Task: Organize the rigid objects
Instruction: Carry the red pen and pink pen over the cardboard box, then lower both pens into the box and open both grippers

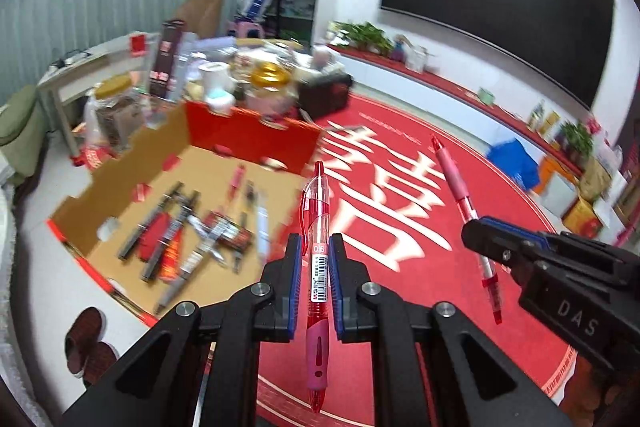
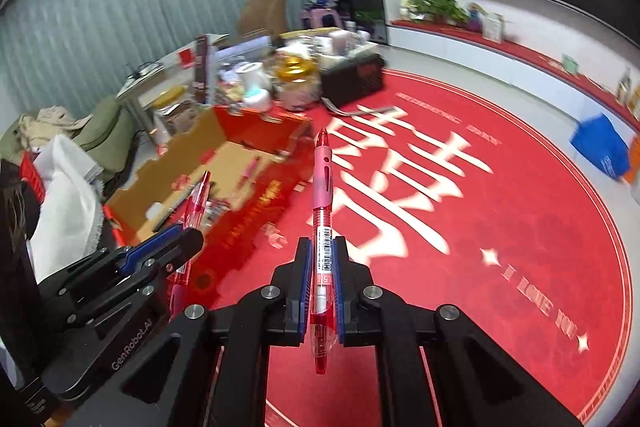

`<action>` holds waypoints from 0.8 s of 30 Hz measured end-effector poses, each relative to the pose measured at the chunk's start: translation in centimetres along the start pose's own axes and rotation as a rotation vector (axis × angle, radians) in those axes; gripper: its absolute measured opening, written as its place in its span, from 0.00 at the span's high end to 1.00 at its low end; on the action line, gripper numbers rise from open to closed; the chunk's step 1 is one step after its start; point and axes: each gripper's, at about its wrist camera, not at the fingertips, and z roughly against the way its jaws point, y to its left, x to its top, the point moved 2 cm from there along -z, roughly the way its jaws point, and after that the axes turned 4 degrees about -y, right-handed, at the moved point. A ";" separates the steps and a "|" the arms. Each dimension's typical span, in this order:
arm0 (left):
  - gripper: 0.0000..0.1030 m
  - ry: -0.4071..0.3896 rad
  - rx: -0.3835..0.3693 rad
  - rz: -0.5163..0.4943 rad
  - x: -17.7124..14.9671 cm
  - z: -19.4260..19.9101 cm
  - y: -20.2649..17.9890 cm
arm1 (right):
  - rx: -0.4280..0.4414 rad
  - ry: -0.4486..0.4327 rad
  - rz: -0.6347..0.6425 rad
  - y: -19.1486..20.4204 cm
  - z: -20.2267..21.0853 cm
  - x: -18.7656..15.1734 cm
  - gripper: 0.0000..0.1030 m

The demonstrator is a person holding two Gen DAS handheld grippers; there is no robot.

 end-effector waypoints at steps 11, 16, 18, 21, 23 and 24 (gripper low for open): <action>0.87 -0.014 0.173 0.108 2.6 -2.3 9.1 | 0.107 0.039 0.115 8.0 -6.1 3.9 0.90; 0.87 0.018 0.210 0.124 3.1 -4.3 11.4 | 0.124 0.086 0.137 10.2 -9.6 4.7 0.90; 0.87 0.035 0.215 0.138 3.0 -5.3 12.2 | 0.123 0.115 0.137 10.7 -11.2 4.8 0.90; 0.87 0.071 0.215 0.163 2.7 -6.8 13.3 | 0.111 0.155 0.150 11.2 -13.4 4.4 0.90; 0.87 0.100 0.220 0.163 2.4 -8.1 13.7 | 0.104 0.171 0.163 11.5 -14.2 4.2 0.90; 0.87 0.108 0.223 0.160 2.2 -8.4 13.8 | 0.101 0.182 0.174 11.6 -14.7 4.1 0.90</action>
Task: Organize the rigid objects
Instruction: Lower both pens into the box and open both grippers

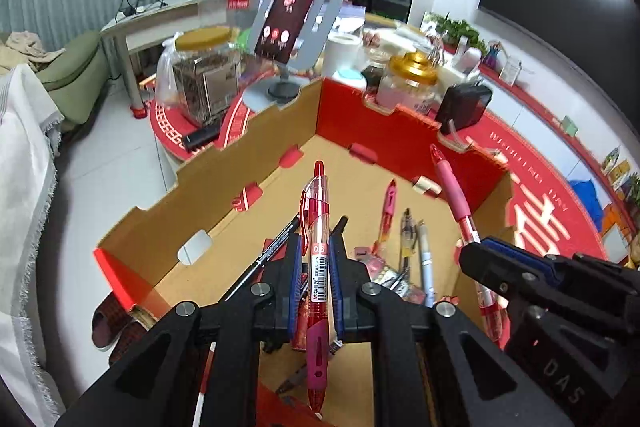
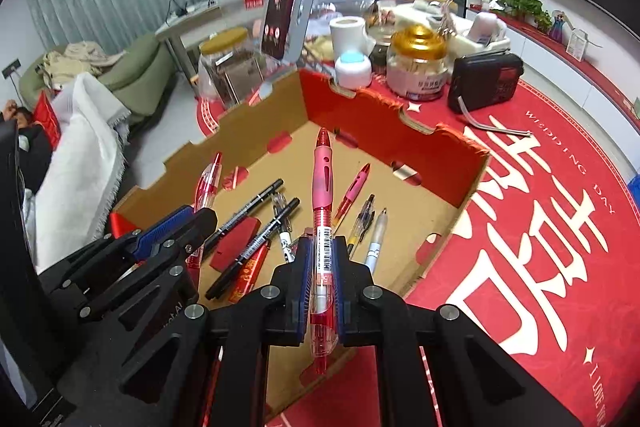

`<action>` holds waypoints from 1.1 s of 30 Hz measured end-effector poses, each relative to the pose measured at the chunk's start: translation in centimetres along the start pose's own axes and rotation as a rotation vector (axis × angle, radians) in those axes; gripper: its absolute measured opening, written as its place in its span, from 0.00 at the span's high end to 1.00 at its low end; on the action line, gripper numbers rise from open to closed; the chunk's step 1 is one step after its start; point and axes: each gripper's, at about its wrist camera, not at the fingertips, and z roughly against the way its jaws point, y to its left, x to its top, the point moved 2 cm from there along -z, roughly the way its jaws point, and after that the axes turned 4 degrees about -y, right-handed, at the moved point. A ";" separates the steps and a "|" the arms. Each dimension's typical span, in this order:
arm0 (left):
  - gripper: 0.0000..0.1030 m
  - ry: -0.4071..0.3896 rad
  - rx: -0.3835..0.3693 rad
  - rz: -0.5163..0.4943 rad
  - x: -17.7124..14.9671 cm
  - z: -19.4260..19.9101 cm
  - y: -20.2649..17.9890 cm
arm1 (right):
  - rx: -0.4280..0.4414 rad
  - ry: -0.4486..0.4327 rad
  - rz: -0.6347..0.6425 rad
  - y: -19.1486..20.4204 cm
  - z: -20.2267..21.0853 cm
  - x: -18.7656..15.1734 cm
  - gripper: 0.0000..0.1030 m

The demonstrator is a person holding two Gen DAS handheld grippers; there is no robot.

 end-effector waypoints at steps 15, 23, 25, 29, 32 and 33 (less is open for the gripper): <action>0.01 -0.010 0.105 0.073 -0.1 0.7 2.7 | -0.098 -0.035 0.027 -1.8 1.5 0.0 0.13; 0.00 -0.059 0.091 0.126 -1.0 4.7 3.5 | -0.064 -0.040 0.021 -1.0 4.3 -0.5 0.01; 0.00 -0.045 0.089 0.129 -1.6 5.3 3.4 | -0.054 -0.033 0.006 -1.1 4.7 -0.6 0.01; 0.00 -0.050 0.173 0.113 -2.7 6.5 3.0 | -0.047 -0.020 -0.035 -1.4 5.1 -1.3 0.01; 0.00 -0.024 0.201 0.098 -3.1 6.5 2.7 | -0.039 0.001 -0.043 -1.4 5.0 -1.7 0.01; 0.00 -0.015 0.198 0.098 -3.2 6.5 2.6 | -0.034 0.011 -0.048 -1.4 4.9 -1.8 0.01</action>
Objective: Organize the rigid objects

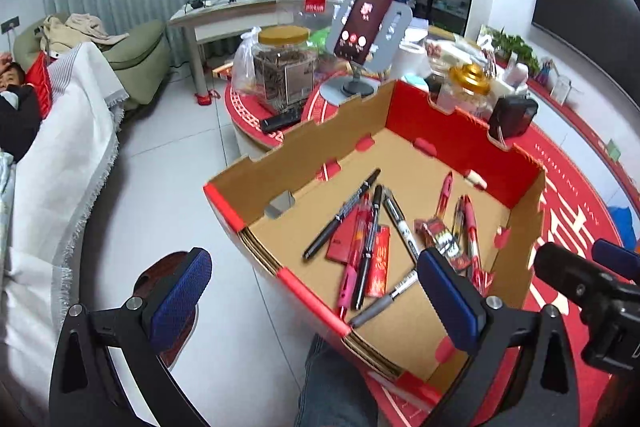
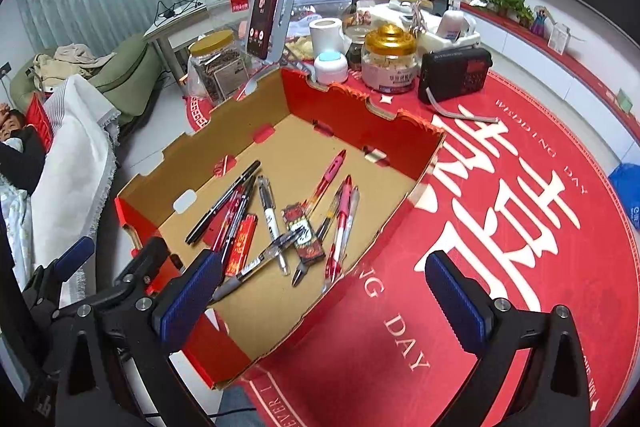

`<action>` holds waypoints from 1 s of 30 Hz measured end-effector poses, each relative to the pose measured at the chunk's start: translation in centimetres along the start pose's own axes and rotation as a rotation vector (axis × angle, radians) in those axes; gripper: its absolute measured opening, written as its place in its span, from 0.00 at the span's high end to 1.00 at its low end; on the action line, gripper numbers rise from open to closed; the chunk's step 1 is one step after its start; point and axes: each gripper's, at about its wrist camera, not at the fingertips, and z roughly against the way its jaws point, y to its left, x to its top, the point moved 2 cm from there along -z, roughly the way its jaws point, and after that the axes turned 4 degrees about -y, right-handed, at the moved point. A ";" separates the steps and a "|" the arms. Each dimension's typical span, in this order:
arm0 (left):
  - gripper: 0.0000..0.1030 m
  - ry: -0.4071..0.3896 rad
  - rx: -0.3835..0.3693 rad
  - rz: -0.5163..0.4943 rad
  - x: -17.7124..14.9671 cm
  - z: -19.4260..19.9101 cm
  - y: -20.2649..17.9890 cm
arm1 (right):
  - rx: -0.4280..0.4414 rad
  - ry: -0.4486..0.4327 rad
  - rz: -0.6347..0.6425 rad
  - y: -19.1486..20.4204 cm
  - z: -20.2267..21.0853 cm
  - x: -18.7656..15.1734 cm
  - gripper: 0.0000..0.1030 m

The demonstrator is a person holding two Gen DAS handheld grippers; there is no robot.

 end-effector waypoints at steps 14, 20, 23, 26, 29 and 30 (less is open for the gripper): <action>0.00 0.036 0.044 -0.033 0.2 -0.1 -0.5 | -0.045 0.041 0.056 1.1 -0.1 0.3 0.00; 0.00 0.043 0.050 -0.038 -0.1 -0.2 -0.5 | -0.043 0.058 0.057 1.2 -0.4 0.2 0.01; 0.00 0.044 0.048 -0.037 -0.1 -0.2 -0.4 | -0.053 0.063 0.059 1.2 -0.5 0.2 0.00; 0.00 0.040 0.049 -0.037 -0.1 -0.2 -0.4 | -0.055 0.066 0.065 1.3 -0.5 0.2 0.01; 0.00 0.037 0.051 -0.040 -0.2 -0.2 -0.5 | -0.057 0.067 0.073 1.5 -0.6 0.2 0.00; 0.00 0.036 0.050 -0.040 -0.1 -0.2 -0.5 | -0.056 0.067 0.080 1.7 -0.6 0.2 0.00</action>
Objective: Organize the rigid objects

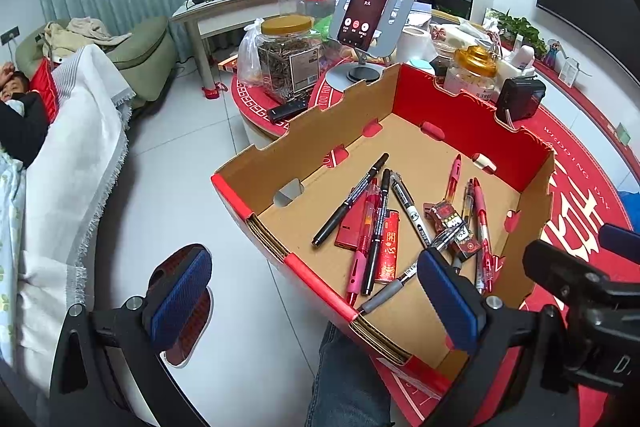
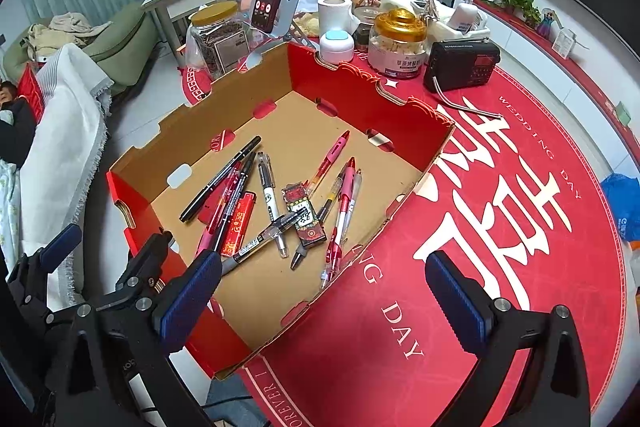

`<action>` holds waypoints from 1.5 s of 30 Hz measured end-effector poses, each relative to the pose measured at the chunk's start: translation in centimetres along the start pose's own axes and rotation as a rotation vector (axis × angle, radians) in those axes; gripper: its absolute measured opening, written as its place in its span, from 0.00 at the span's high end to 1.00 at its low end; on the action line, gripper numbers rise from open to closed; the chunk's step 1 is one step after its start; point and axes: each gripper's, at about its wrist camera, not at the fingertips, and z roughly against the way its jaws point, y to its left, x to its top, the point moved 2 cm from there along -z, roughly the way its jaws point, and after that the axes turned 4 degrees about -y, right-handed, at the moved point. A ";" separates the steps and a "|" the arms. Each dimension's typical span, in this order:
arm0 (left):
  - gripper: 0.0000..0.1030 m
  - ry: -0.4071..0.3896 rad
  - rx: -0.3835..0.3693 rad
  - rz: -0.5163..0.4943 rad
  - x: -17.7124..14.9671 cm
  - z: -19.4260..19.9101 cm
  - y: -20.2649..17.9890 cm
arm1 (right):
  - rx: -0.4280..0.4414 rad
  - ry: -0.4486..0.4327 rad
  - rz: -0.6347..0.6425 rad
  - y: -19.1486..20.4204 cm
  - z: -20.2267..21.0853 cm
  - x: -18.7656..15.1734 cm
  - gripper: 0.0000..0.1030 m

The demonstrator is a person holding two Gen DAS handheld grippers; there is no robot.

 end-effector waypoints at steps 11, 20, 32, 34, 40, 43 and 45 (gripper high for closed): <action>0.00 0.002 0.009 -0.003 -0.1 -0.1 0.0 | -0.002 -0.011 0.017 0.4 0.3 0.2 0.00; 0.00 0.006 0.007 -0.006 -0.4 -0.2 0.1 | 0.000 -0.011 0.019 0.4 0.3 0.2 0.00; 0.00 0.010 0.005 -0.008 -0.5 -0.3 0.1 | 0.003 -0.017 0.023 0.5 0.5 0.1 0.00; 0.00 0.010 0.005 -0.009 -0.5 -0.3 0.1 | 0.003 -0.016 0.022 0.5 0.5 0.1 0.00; 0.00 0.014 0.002 -0.004 -0.5 -0.3 0.1 | 0.008 -0.016 0.024 0.6 0.6 0.1 0.00; 0.00 0.015 0.002 -0.005 -0.4 -0.3 0.2 | 0.007 -0.016 0.023 0.6 0.6 0.1 0.00; 0.00 0.002 0.012 -0.011 -0.4 -0.2 0.1 | 0.007 -0.016 0.023 0.5 0.6 0.1 0.00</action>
